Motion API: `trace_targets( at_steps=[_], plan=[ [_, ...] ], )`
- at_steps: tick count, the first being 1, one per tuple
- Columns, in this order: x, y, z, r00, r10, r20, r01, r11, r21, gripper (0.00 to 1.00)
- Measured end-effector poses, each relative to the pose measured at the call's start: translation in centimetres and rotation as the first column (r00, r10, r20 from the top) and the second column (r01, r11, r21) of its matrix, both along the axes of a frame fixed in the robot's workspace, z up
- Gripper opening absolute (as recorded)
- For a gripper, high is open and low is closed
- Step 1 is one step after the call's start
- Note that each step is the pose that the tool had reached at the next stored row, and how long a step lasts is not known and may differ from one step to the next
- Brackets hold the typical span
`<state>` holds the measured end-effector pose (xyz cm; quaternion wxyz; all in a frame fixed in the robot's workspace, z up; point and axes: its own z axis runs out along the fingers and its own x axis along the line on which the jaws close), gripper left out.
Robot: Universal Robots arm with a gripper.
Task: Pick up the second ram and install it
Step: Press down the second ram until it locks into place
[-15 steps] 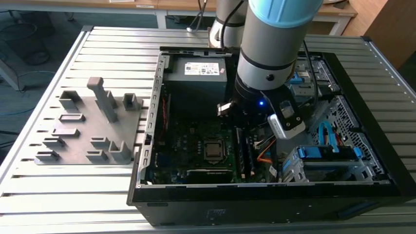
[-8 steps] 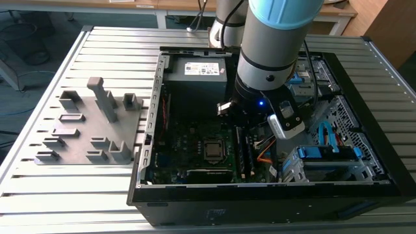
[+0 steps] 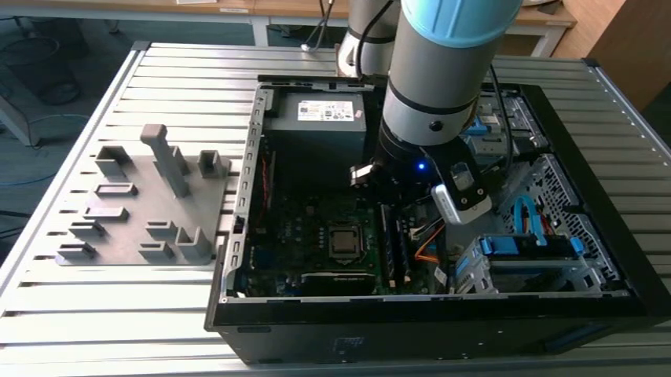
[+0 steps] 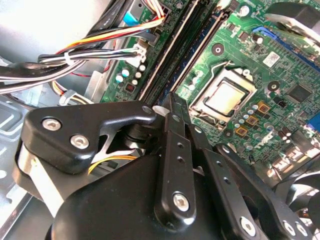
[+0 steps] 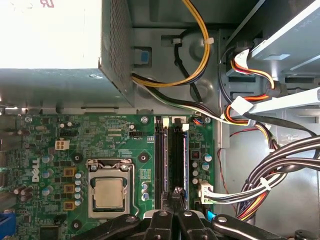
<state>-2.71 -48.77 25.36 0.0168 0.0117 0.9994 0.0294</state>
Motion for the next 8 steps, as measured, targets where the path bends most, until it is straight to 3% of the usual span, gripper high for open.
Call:
trace_targets(
  at_steps=[4, 8],
  plan=[
    [0.0, 0.19, -0.42, 1.0, 0.0, -0.0001, 0.0, 1.0, -0.0039, 0.1],
    [0.0, 1.14, -1.15, 1.0, 0.0, 0.0, 0.0, 1.0, -0.005, 0.1]
  ],
)
